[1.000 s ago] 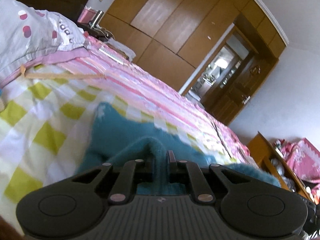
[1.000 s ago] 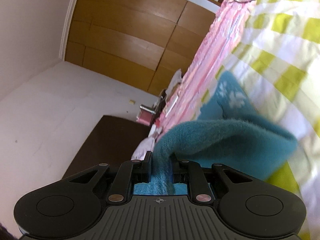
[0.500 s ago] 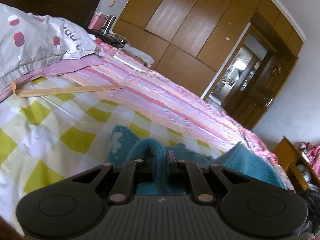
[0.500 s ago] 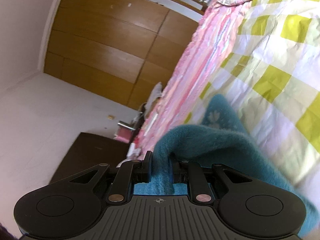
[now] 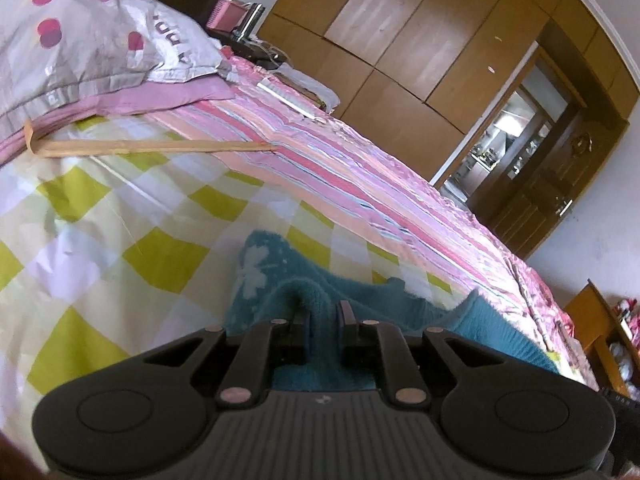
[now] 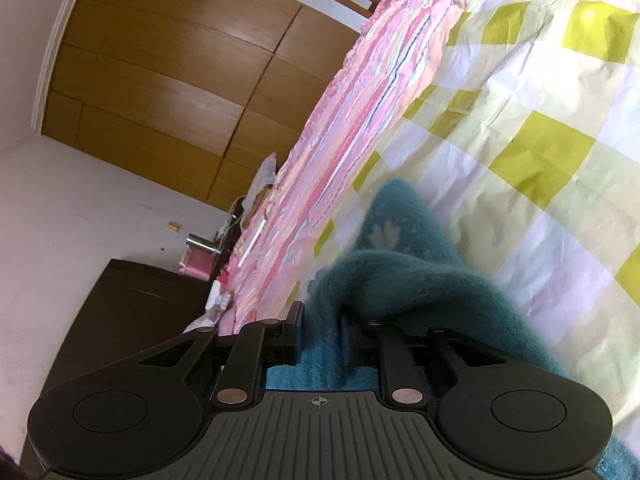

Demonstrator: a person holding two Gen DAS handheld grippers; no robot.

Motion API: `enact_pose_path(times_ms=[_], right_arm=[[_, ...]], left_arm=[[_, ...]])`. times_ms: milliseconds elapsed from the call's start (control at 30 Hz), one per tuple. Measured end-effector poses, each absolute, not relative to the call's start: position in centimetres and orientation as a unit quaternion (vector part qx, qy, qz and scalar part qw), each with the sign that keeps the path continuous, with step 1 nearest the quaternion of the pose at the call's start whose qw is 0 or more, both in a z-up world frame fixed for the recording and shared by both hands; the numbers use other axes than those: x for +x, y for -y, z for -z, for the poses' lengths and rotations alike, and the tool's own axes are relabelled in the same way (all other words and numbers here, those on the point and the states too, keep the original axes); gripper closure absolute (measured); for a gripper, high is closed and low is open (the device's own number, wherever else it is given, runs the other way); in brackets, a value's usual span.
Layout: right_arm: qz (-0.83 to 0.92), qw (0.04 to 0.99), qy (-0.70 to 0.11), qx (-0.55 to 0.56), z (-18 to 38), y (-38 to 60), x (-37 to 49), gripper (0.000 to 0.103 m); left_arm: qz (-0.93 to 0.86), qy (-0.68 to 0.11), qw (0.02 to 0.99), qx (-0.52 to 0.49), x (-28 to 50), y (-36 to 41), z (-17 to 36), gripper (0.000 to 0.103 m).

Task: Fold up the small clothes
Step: 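Lift the hem with both grippers and fold it toward the collar, then lay the hem onto the collar and open both grippers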

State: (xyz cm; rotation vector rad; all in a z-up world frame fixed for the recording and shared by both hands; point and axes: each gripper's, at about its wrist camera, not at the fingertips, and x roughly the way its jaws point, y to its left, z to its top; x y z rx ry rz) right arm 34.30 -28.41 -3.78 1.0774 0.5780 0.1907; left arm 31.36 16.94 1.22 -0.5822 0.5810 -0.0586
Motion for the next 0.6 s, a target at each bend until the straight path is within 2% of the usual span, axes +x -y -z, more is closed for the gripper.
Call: enact_pose_path(times_ms=[33, 100, 300, 400, 600], right_arm=[[-0.090, 0.813, -0.272, 0.507, 3.8, 28.4, 34.4, 0.081], [-0.095, 0.809, -0.271, 0.514, 3.7, 28.5, 34.4, 0.070], [-0.108, 0.815, -0.261, 0.506, 2.5, 28.4, 34.5, 0.050], [-0.108, 0.823, -0.241, 0.503, 1.8, 28.7, 34.5, 0.045], [-0.094, 0.851, -0.251, 0.451, 0.7, 28.5, 34.4, 0.045]], left_arm=[[0.028, -0.284, 0.913, -0.292, 31.4, -17.1, -1.2, 0.082], [0.027, -0.285, 0.907, -0.308, 31.5, -17.4, -1.2, 0.081], [0.016, -0.276, 0.909, -0.313, 31.3, -17.5, -1.8, 0.077], [0.010, -0.274, 0.907, -0.319, 31.3, -17.7, -1.8, 0.075], [0.001, -0.273, 0.905, -0.326, 31.5, -18.2, -2.0, 0.070]])
